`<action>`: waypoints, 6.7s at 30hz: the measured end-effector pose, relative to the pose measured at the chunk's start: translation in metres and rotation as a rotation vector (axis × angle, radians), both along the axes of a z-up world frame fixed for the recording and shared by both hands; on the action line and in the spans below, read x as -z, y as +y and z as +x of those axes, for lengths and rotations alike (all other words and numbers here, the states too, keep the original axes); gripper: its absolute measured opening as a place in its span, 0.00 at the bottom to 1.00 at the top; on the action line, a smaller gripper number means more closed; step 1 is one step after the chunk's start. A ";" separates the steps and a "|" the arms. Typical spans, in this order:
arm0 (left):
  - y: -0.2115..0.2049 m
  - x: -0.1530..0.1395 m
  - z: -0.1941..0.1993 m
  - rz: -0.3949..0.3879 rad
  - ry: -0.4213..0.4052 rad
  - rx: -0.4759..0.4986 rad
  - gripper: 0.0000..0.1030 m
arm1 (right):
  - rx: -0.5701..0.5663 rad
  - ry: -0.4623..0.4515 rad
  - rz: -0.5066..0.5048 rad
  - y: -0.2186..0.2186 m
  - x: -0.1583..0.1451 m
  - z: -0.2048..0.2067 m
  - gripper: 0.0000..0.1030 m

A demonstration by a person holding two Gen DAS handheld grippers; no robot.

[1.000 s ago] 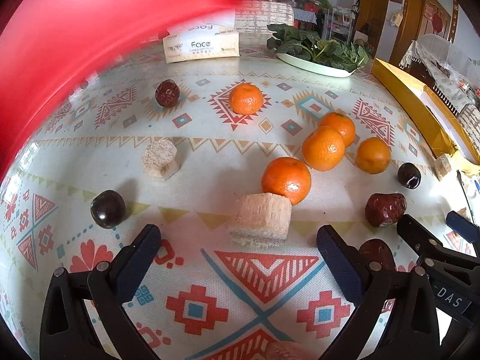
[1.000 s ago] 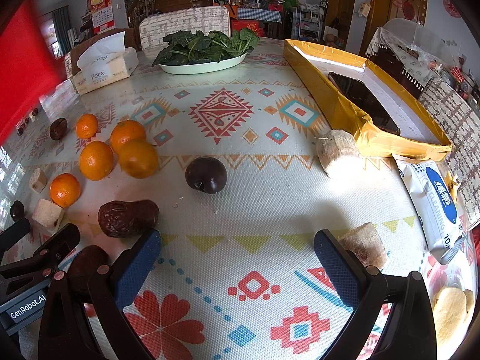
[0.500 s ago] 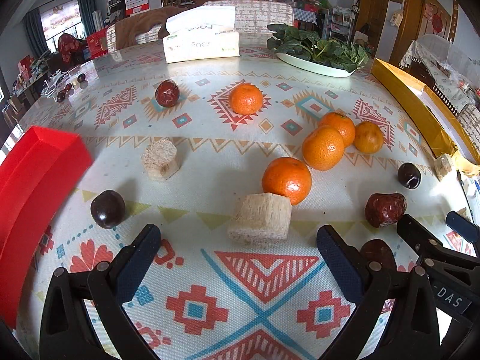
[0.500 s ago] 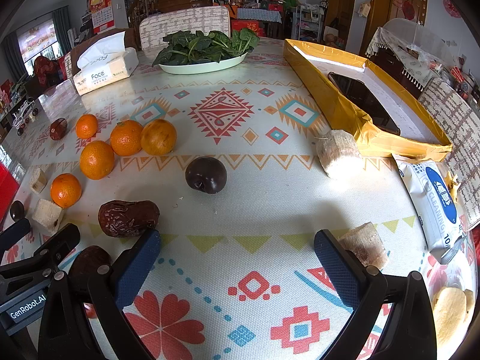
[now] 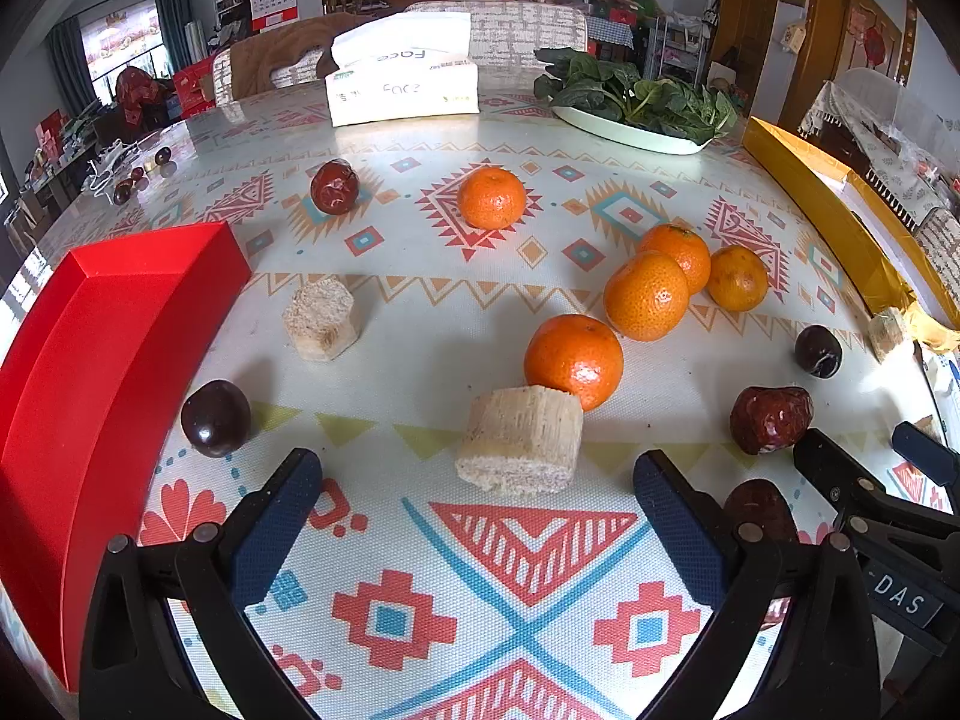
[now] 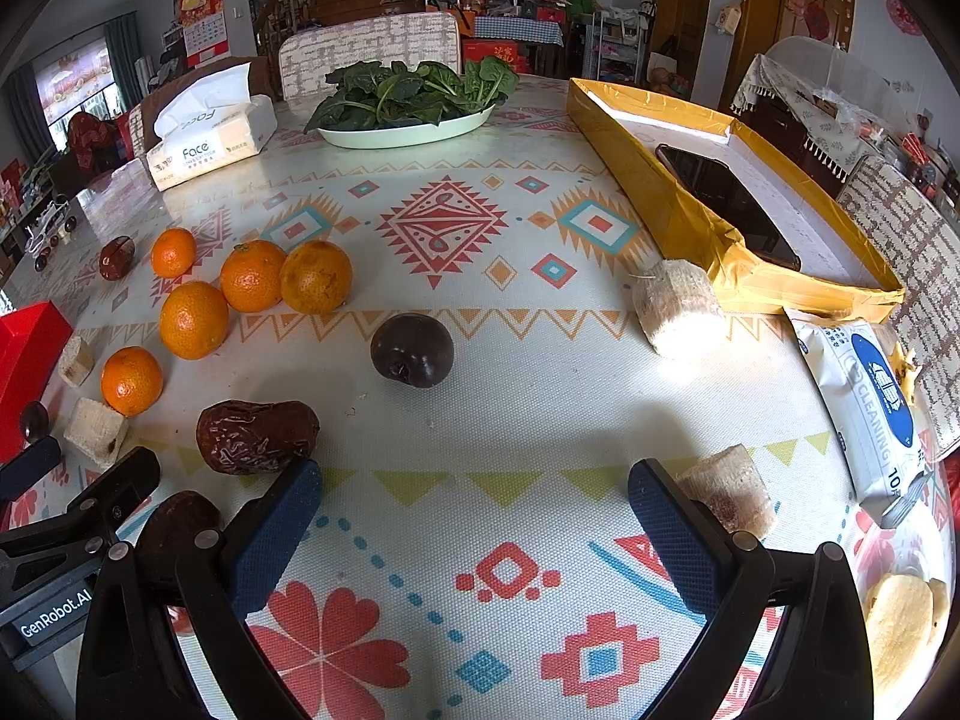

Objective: Organize fruits

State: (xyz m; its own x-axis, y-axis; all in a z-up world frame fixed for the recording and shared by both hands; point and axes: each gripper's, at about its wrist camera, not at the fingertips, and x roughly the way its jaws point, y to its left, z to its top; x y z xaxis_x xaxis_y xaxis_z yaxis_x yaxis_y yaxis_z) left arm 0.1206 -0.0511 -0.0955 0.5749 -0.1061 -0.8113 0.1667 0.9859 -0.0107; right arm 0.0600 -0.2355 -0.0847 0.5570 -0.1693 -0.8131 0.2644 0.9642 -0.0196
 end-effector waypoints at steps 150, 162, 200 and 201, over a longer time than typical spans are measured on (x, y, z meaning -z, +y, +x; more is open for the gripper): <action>0.301 -0.065 -0.043 -0.153 -0.217 -0.394 0.61 | -0.800 -0.093 0.266 0.325 -0.040 0.005 0.36; 0.253 -0.098 -0.070 -0.192 -0.293 -0.291 0.69 | -0.519 -0.189 0.294 0.170 -0.061 -0.035 0.40; -0.003 -0.005 0.029 -0.130 -0.002 0.278 0.56 | -0.249 -0.106 0.326 0.031 -0.009 0.014 0.50; -0.004 -0.005 0.028 -0.114 -0.012 0.279 0.49 | -0.241 -0.102 0.328 0.030 -0.008 0.014 0.50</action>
State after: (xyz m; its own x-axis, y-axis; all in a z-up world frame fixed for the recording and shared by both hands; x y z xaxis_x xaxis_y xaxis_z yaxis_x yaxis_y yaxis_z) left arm 0.1487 -0.0555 -0.0903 0.5201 -0.3509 -0.7787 0.4314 0.8948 -0.1150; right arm 0.0745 -0.2059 -0.0766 0.6297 0.2348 -0.7405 0.0147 0.9495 0.3135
